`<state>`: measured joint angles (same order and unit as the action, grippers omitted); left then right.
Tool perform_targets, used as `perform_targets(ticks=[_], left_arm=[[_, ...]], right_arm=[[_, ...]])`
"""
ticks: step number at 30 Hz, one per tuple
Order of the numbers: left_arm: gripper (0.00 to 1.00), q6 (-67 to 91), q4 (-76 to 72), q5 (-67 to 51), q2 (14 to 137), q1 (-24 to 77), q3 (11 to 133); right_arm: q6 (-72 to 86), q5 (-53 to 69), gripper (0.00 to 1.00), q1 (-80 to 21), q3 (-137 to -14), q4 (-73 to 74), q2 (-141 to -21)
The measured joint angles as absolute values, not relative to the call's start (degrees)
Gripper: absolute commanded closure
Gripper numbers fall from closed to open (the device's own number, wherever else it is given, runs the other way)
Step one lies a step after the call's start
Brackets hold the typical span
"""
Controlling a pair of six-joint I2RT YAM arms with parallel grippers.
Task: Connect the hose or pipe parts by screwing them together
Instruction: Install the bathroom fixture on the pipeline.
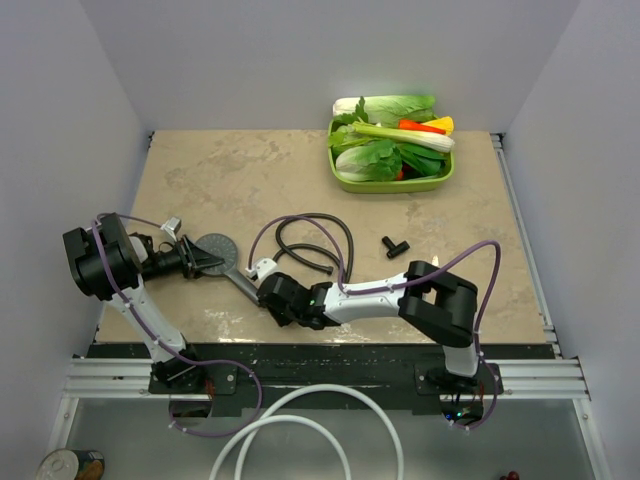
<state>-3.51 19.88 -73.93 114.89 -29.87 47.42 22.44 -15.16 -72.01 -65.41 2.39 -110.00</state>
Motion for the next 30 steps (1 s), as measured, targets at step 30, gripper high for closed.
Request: perform_targets(ticks=[30], left_arm=[[1.00,-2.2,16.6,-72.6,112.6,-29.8,45.9]], right_arm=[[22.3,-15.8,0.97,-72.1,-66.0,1.7,-110.1]])
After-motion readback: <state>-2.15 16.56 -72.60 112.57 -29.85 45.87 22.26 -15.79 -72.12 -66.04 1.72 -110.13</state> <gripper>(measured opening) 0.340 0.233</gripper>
